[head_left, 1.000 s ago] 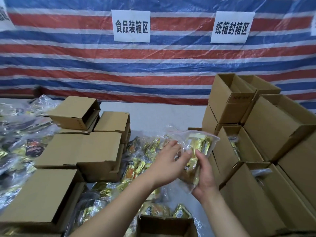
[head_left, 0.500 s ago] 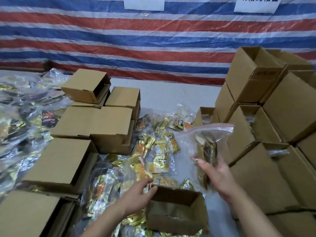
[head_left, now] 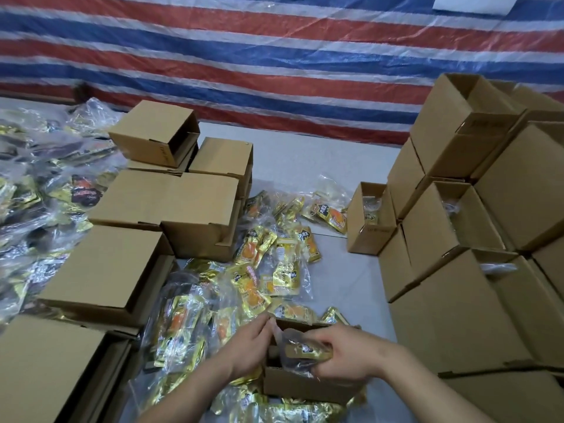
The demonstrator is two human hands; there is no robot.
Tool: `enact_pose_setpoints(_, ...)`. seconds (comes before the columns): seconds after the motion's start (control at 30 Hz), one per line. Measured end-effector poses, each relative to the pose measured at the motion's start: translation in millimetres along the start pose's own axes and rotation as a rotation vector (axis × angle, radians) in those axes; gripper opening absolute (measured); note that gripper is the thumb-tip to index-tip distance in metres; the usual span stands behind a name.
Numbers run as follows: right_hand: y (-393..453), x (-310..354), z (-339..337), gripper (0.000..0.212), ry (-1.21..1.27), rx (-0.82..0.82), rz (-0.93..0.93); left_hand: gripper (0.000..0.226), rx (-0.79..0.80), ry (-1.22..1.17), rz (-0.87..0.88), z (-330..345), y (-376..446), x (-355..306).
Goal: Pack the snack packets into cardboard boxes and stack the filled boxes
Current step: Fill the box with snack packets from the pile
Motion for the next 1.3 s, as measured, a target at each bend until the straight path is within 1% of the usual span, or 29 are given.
enact_pose_setpoints(0.1, 13, 0, 7, 0.049, -0.093, 0.076, 0.07, 0.045, -0.018, -0.049, 0.017, 4, -1, -5)
enact_pose_setpoints(0.17, 27, 1, 12, 0.051, -0.166, 0.083, 0.086, 0.025, -0.038, -0.047, 0.009, 6, -2, -7)
enact_pose_setpoints(0.2, 35, 0, 16, 0.049, -0.203, 0.09, 0.093, 0.021, -0.048, -0.035, 0.013, 5, -2, -9)
enact_pose_setpoints(0.3, 57, -7, 36, 0.05, -0.296, 0.138, 0.144, 0.022, -0.055, -0.017, 0.045, 6, -3, -11)
enact_pose_setpoints(0.43, 77, -21, 62, 0.054, -0.329, 0.145, 0.229, 0.027, -0.038, 0.039, 0.091, 7, -4, -12)
enact_pose_setpoints(0.5, 76, -22, 63, 0.059, -0.263, 0.156, 0.241, 0.029, -0.046, 0.048, 0.103, 7, -4, -12)
enact_pose_setpoints(0.6, 62, -18, 47, 0.057, -0.082, 0.14, 0.213, 0.031, -0.044, 0.043, 0.111, 5, -2, -13)
enact_pose_setpoints(0.67, 53, -17, 33, 0.046, -0.01, 0.126, 0.188, 0.031, -0.042, 0.04, 0.119, 5, 0, -13)
enact_pose_setpoints(0.73, 48, -14, 26, 0.035, 0.01, 0.154, 0.185, 0.029, -0.048, 0.031, 0.129, 6, 1, -12)
enact_pose_setpoints(0.77, 48, -11, 27, 0.038, 0.005, 0.199, 0.202, 0.028, -0.053, 0.029, 0.131, 7, 1, -12)
enact_pose_setpoints(0.83, 53, -8, 38, 0.059, -0.006, 0.287, 0.265, 0.028, -0.064, 0.034, 0.132, 8, 2, -10)
enact_pose_setpoints(0.87, 58, -8, 47, 0.068, 0.032, 0.311, 0.316, 0.028, -0.066, 0.035, 0.128, 9, 2, -9)
enact_pose_setpoints(0.93, 67, -7, 64, 0.078, 0.142, 0.348, 0.427, 0.026, -0.065, 0.03, 0.119, 11, 2, -6)
enact_pose_setpoints(0.97, 69, -7, 70, 0.078, 0.159, 0.38, 0.458, 0.026, -0.066, 0.029, 0.116, 12, 1, -6)
enact_pose_setpoints(1.03, 71, -5, 75, 0.074, 0.154, 0.399, 0.46, 0.026, -0.068, 0.02, 0.11, 13, -1, -5)
enact_pose_setpoints(1.13, 64, -2, 61, 0.069, 0.103, 0.318, 0.369, 0.027, -0.056, 0.02, 0.117, 10, -1, -6)
enact_pose_setpoints(1.2, 58, -7, 45, 0.057, 0.104, 0.249, 0.321, 0.028, -0.049, 0.027, 0.114, 9, 0, -8)
enact_pose_setpoints(1.27, 57, -17, 32, 0.046, 0.14, 0.206, 0.329, 0.029, -0.052, 0.02, 0.107, 9, 0, -9)
enact_pose_setpoints(1.3, 56, -21, 31, 0.044, 0.111, 0.203, 0.346, 0.029, -0.053, 0.018, 0.104, 9, 0, -9)
Point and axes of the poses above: each hand's wrist, its own y-axis towards the middle knuckle, its own z-axis out of the palm, x = y × z, the point moved 4 cm from there along y, towards the middle knuckle, and after that the axes turned 11 degrees about z, right-handed, at the moved point
